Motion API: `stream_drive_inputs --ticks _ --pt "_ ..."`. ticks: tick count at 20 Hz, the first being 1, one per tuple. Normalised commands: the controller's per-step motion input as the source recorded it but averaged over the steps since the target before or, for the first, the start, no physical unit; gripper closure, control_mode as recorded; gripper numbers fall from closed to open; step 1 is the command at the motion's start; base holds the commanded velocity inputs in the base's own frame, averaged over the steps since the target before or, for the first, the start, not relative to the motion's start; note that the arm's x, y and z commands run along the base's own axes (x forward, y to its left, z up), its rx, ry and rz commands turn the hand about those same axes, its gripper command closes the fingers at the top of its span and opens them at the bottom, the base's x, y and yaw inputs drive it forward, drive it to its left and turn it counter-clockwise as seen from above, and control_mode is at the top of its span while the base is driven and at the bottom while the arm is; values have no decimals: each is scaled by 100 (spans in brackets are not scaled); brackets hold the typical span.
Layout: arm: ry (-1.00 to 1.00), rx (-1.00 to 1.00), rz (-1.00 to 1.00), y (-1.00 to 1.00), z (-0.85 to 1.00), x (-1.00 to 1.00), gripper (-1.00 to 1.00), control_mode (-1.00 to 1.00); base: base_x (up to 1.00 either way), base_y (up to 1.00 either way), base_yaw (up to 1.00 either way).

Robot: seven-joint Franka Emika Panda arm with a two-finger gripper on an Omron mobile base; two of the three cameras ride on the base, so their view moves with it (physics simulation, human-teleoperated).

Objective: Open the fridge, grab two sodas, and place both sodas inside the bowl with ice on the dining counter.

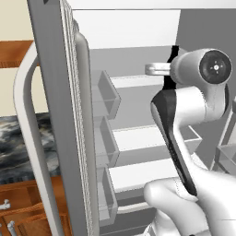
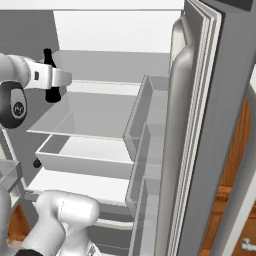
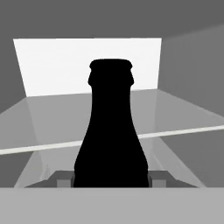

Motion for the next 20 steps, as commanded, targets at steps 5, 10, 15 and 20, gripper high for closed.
stream_drive_inputs --ticks 5,10,15,20 --pt "2 3 0 -10 0 -100 100 -100 0 0 0" --pt "5 2 0 -6 -14 -74 100 -100 0 0 0" --pt "0 -4 1 4 -44 -24 100 -100 0 0 0" --pt "-2 -2 0 1 -17 -31 100 100 -18 0 0"
